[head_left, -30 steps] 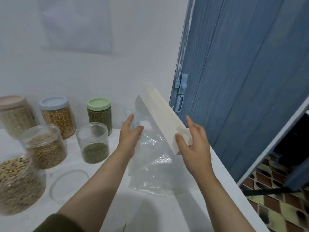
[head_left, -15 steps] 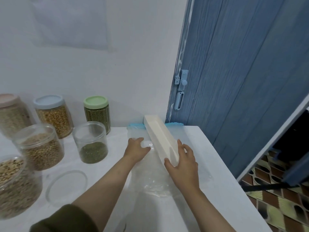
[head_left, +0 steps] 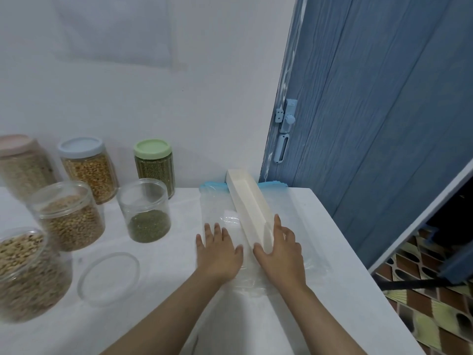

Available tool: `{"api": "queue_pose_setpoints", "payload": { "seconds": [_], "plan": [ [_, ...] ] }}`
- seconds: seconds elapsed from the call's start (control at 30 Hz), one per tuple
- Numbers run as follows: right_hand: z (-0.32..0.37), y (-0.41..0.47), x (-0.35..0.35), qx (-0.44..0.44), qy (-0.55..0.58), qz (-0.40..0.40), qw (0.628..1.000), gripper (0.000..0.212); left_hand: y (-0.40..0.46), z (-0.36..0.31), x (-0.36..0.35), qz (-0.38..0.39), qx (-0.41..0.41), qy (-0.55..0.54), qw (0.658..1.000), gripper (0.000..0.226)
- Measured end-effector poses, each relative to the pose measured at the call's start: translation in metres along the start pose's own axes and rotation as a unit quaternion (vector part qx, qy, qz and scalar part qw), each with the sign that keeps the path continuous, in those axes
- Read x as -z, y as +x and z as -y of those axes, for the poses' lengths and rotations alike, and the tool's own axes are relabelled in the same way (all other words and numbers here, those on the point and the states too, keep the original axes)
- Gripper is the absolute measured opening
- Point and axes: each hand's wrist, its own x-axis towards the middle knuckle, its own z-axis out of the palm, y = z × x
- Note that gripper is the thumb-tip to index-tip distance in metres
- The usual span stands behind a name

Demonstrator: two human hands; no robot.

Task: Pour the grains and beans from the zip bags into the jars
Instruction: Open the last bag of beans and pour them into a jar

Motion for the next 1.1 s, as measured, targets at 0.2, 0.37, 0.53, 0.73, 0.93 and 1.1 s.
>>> {"api": "queue_pose_setpoints", "payload": {
  "seconds": [0.2,0.37,0.53,0.73,0.93,1.1],
  "plan": [
    [0.0,-0.005,-0.01,0.009,-0.028,-0.012,0.999,0.081,-0.003,0.013,-0.019,-0.003,-0.018,0.009,1.0,0.07],
    [0.006,-0.008,0.004,0.005,-0.039,0.006,0.999,0.081,-0.007,0.022,-0.004,0.024,-0.036,-0.077,0.996,0.07],
    [0.046,-0.031,0.026,0.04,0.006,-0.033,0.999,0.069,-0.033,0.044,0.041,-0.034,-0.031,-0.231,0.972,0.065],
    [0.132,-0.072,0.029,0.158,0.149,0.005,0.976,0.054,-0.1,0.102,0.118,-0.208,-0.033,-0.252,0.945,0.054],
    [0.198,-0.099,-0.028,0.215,0.087,0.135,0.963,0.047,-0.143,0.21,0.159,-0.303,0.01,-0.189,0.934,0.046],
    [0.219,-0.114,-0.105,0.165,-0.1,0.234,0.953,0.076,-0.143,0.283,0.143,-0.253,0.042,-0.249,0.934,0.052]
  ]
}}
